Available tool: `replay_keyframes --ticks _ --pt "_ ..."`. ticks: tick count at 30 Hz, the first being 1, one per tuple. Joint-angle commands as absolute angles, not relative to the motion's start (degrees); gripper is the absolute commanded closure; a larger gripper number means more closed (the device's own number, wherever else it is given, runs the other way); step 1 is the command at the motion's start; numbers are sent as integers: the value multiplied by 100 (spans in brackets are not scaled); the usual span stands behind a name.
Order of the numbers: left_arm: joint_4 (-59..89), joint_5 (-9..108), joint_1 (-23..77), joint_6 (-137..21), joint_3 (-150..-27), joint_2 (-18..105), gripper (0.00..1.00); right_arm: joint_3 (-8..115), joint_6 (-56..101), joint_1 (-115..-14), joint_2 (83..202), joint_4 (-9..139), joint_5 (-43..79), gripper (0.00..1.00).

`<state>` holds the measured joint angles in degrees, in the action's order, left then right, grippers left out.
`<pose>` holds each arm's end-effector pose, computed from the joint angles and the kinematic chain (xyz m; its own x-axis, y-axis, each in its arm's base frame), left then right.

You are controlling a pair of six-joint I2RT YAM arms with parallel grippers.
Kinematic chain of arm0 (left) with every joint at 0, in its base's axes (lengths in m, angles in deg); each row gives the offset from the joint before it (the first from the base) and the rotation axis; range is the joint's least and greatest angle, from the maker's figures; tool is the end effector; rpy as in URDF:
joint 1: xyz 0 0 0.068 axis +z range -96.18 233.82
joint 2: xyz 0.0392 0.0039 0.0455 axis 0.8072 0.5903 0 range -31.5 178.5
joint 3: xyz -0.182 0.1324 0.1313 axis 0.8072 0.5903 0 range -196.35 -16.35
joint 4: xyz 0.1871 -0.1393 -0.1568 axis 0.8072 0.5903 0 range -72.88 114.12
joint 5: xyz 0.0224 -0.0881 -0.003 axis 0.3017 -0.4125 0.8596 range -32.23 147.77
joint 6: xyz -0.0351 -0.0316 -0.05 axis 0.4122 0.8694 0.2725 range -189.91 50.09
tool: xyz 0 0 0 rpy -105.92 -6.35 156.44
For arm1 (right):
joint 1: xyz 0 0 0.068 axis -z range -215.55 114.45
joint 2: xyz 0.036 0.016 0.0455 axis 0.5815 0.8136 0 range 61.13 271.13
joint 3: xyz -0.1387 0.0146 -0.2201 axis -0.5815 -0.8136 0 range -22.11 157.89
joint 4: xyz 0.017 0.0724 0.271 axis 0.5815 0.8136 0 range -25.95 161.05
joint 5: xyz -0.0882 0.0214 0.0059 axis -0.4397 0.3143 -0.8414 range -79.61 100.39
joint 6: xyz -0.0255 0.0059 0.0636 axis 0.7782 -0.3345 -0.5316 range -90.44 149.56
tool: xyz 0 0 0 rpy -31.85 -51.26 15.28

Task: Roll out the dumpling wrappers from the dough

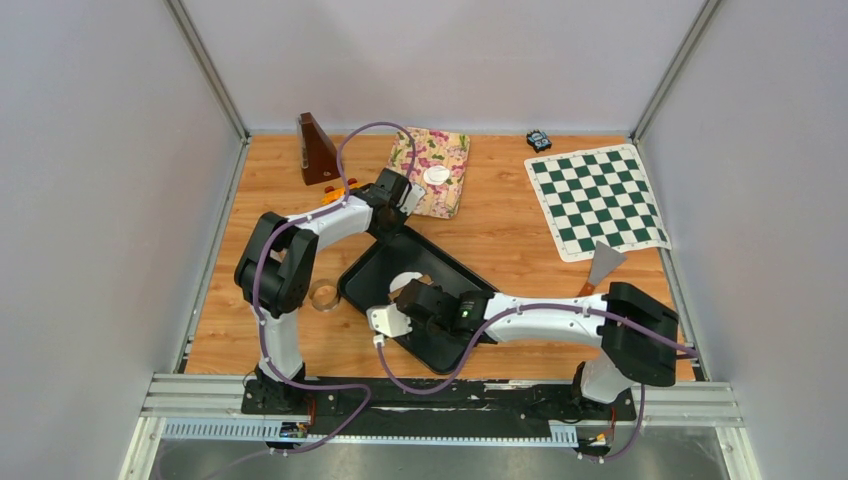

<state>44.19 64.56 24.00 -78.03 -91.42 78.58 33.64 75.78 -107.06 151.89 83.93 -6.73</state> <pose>0.3667 -0.2025 0.1320 -0.6959 0.5607 -0.4488 0.5496 0.8180 0.1697 0.1260 0.3255 0.1574 0.4361 -0.8716 -0.2240 -0.7772 -0.2393 -0.5819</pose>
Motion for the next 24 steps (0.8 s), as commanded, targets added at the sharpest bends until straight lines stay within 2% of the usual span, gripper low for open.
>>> replay_keyframes --ticks 1,24 --pt "4349 6102 2195 -7771 -9286 7575 100 3108 7396 -10613 15707 8424 115 100" --pt "4349 6076 2175 -7771 -9287 7565 100 3495 7523 -10300 16028 8295 516 100"
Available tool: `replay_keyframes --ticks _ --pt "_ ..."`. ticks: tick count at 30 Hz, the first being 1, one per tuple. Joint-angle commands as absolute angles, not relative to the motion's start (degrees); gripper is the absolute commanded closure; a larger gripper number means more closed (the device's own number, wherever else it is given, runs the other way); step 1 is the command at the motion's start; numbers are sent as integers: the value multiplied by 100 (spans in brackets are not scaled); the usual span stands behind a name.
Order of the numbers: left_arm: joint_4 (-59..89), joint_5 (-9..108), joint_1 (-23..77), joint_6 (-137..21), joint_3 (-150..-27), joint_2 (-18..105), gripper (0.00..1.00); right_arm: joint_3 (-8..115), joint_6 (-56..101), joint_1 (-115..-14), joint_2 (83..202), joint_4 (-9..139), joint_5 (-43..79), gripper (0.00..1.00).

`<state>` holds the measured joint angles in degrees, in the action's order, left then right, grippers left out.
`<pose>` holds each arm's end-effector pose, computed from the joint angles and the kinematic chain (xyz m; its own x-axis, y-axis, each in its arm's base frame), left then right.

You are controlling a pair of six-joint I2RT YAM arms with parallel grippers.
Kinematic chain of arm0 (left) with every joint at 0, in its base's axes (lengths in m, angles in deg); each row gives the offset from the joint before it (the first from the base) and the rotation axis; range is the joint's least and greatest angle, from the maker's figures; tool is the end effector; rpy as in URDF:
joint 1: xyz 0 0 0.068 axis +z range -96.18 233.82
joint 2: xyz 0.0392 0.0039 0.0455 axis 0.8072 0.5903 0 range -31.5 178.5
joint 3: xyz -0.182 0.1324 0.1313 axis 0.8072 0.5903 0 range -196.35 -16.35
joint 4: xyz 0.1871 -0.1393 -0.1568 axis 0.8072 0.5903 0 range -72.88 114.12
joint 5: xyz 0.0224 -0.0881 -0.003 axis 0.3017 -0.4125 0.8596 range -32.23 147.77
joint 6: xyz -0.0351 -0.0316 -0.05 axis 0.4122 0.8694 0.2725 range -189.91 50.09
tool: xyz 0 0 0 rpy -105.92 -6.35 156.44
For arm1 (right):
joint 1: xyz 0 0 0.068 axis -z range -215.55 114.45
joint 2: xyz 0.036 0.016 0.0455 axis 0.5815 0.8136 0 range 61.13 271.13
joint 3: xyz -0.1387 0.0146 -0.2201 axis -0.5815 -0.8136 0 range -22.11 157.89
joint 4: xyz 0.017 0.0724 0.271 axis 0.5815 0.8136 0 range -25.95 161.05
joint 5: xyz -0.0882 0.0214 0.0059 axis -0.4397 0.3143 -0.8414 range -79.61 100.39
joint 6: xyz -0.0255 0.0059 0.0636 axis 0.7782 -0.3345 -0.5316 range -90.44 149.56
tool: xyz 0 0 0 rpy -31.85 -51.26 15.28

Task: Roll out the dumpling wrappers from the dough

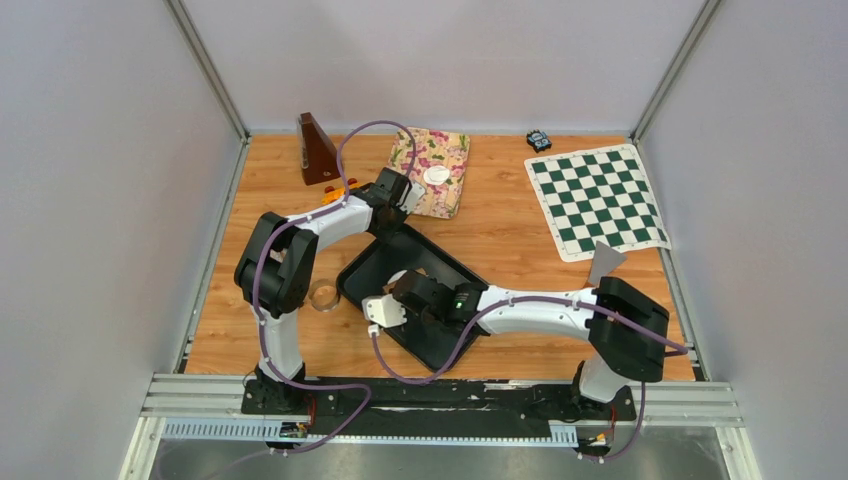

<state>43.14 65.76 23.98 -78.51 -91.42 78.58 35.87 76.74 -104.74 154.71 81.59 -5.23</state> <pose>0.3690 -0.2027 0.1333 -0.6853 0.5640 -0.4607 0.5430 0.8173 0.1928 0.1430 0.3343 0.1563 0.4250 -0.8701 -0.2497 -0.7814 -0.2134 -0.5865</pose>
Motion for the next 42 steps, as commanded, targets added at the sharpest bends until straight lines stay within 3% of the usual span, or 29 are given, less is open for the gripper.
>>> replay_keyframes --ticks 1,42 --pt "4349 6076 2175 -7766 -9292 7564 100 3506 7533 -10293 16046 8296 534 100" --pt "4340 6084 2165 -7751 -9284 7538 100 4412 8005 -9977 16889 8789 615 100"
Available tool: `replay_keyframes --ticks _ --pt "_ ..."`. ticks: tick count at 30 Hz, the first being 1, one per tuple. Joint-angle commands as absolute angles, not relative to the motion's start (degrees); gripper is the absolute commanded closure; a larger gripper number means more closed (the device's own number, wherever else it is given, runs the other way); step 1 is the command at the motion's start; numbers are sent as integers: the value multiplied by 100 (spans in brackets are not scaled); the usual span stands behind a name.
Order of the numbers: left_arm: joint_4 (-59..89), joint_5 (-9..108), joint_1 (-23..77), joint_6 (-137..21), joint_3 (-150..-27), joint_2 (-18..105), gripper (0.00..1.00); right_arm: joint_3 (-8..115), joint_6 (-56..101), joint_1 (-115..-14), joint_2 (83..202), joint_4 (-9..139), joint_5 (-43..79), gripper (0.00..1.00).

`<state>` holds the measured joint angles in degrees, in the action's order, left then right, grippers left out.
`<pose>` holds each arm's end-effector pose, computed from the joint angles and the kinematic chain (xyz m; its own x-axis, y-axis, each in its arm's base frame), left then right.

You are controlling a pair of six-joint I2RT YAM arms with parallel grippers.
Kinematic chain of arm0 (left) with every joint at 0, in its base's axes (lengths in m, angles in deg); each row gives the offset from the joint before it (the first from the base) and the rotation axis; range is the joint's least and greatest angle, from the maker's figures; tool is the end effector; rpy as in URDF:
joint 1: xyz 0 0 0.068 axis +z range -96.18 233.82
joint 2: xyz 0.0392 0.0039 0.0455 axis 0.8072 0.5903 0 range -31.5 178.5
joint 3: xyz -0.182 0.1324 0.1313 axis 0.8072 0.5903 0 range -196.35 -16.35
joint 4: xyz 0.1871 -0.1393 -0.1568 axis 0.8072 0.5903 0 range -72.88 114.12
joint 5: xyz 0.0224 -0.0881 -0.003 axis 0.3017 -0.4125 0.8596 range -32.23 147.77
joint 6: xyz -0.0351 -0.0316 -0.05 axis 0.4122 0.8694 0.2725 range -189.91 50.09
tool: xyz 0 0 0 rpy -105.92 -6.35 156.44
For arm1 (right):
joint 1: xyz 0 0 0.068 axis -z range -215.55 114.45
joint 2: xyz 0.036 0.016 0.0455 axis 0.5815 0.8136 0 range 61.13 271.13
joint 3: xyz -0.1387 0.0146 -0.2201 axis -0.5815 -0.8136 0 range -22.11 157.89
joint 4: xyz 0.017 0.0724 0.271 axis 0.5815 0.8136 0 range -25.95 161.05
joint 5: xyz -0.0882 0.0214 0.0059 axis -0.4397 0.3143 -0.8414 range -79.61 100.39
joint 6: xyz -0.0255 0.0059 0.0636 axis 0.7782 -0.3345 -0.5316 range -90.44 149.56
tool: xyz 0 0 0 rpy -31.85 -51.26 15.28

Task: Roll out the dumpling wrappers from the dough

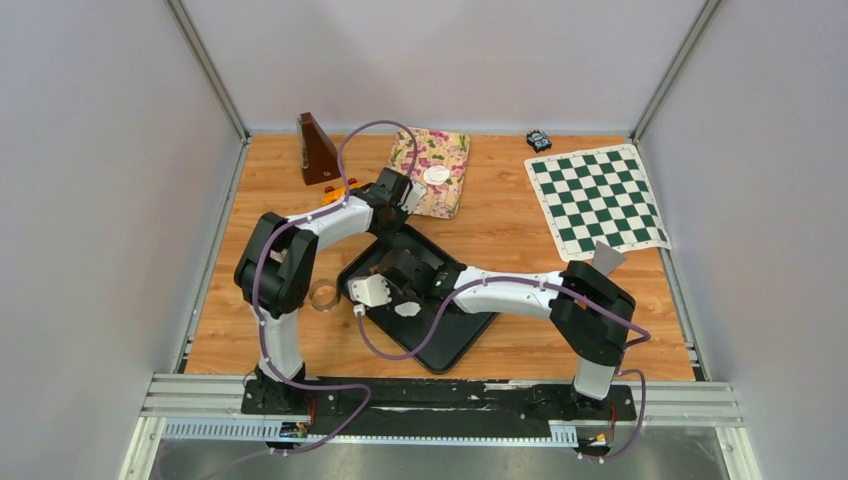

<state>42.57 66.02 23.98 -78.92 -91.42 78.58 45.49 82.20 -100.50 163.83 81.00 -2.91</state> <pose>0.3701 -0.2030 0.1340 -0.6778 0.5676 -0.4674 0.5440 0.8147 0.2007 0.1835 0.3625 0.1539 0.4505 -0.8629 -0.2289 -0.7640 -0.2400 -0.5989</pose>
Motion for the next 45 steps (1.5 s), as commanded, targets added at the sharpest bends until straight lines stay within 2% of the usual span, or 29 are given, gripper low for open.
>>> replay_keyframes --ticks 1,7,16,20,26,35,45 --pt "4340 6085 2170 -7748 -9291 7538 100 4434 8020 -9960 16901 8754 591 100" --pt "4340 6143 2165 -7752 -9294 7547 100 4696 8154 -9857 16799 8610 238 100" --pt "4331 6197 2178 -7731 -9318 7604 100 4689 8475 -9950 15299 10107 419 100" --pt "4352 6194 2168 -7730 -9342 7624 100 4296 8378 -10030 14894 10119 509 100" --pt "4369 6206 2169 -7741 -9350 7636 100 3404 8227 -10270 15136 9153 101 100" --pt "4384 6182 2168 -7743 -9357 7630 100 3261 8110 -10402 15938 8195 -141 100" --pt "4375 6221 2174 -7725 -9352 7597 100 3009 8174 -10559 15685 8864 464 100"
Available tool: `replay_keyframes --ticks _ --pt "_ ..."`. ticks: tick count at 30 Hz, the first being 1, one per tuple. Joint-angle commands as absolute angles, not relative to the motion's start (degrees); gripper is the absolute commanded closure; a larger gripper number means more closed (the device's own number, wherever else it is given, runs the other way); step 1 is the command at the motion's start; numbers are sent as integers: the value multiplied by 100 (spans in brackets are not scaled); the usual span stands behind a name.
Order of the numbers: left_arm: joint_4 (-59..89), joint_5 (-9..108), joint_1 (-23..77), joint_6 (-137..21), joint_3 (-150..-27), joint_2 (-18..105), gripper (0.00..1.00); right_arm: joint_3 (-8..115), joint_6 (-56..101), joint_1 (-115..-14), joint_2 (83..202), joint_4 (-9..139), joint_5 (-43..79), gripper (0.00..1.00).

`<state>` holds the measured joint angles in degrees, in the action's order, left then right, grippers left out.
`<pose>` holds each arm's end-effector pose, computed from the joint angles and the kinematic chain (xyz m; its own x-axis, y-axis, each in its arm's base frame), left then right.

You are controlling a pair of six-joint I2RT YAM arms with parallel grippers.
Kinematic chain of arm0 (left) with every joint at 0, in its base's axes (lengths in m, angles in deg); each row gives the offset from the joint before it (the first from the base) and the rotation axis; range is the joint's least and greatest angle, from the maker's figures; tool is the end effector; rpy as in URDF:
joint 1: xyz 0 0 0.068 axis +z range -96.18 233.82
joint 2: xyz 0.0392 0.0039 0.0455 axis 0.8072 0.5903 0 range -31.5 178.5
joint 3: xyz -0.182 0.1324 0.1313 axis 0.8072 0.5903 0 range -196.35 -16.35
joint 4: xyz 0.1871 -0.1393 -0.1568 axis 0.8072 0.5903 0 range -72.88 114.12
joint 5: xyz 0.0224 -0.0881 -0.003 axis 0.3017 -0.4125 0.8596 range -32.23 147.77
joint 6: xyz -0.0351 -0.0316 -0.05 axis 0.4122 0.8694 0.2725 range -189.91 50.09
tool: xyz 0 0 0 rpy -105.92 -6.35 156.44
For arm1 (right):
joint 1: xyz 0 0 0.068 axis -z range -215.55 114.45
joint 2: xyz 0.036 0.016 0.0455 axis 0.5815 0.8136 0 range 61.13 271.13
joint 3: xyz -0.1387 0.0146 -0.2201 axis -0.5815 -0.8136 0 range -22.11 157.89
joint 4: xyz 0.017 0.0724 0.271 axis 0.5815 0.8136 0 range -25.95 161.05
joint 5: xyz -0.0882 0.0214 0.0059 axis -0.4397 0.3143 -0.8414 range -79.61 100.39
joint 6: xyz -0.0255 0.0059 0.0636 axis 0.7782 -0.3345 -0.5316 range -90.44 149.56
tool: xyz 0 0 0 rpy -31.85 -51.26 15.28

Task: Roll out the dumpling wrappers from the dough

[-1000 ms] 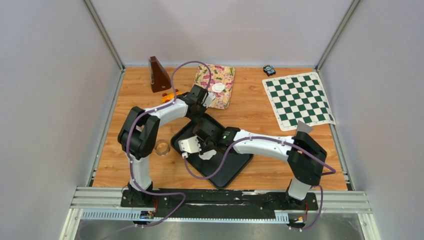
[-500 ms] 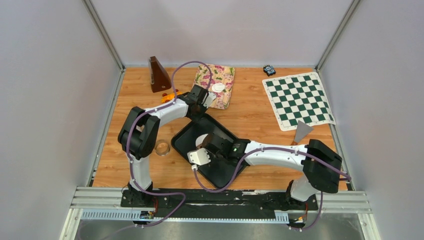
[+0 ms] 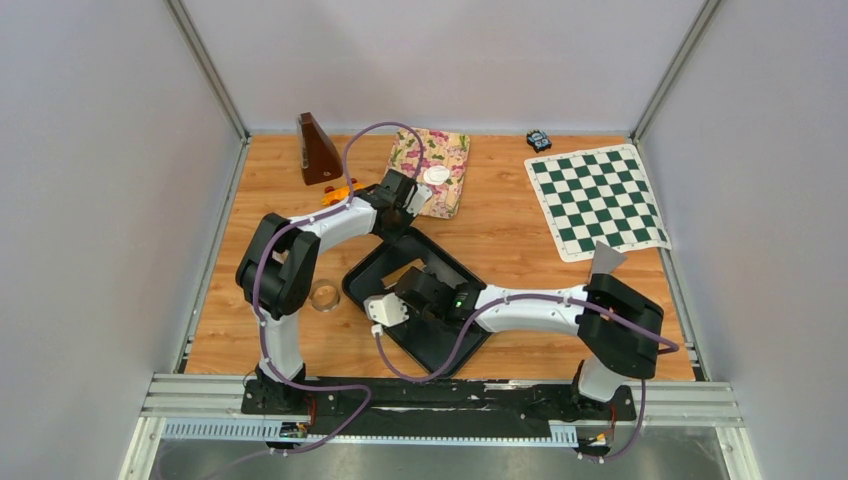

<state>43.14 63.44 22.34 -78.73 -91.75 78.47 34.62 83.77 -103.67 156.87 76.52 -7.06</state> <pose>0.3630 -0.2157 0.1357 -0.6607 0.5837 -0.4720 0.5866 0.7938 0.1605 0.1528 0.3359 0.1435 0.4911 -0.8536 -0.1738 -0.7135 -0.2797 -0.6424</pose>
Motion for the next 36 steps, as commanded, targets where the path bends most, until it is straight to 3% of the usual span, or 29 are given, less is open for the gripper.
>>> replay_keyframes --ticks 1,14,36 --pt "4368 6213 2174 -7728 -9347 7598 100 2939 8169 -10593 15575 9048 567 100" --pt "4386 6276 2180 -7751 -9361 7634 100 2511 7872 -10928 15080 10513 1611 100" --pt "4393 6287 2174 -7753 -9373 7609 100 2594 7571 -11219 14872 11937 2329 100"
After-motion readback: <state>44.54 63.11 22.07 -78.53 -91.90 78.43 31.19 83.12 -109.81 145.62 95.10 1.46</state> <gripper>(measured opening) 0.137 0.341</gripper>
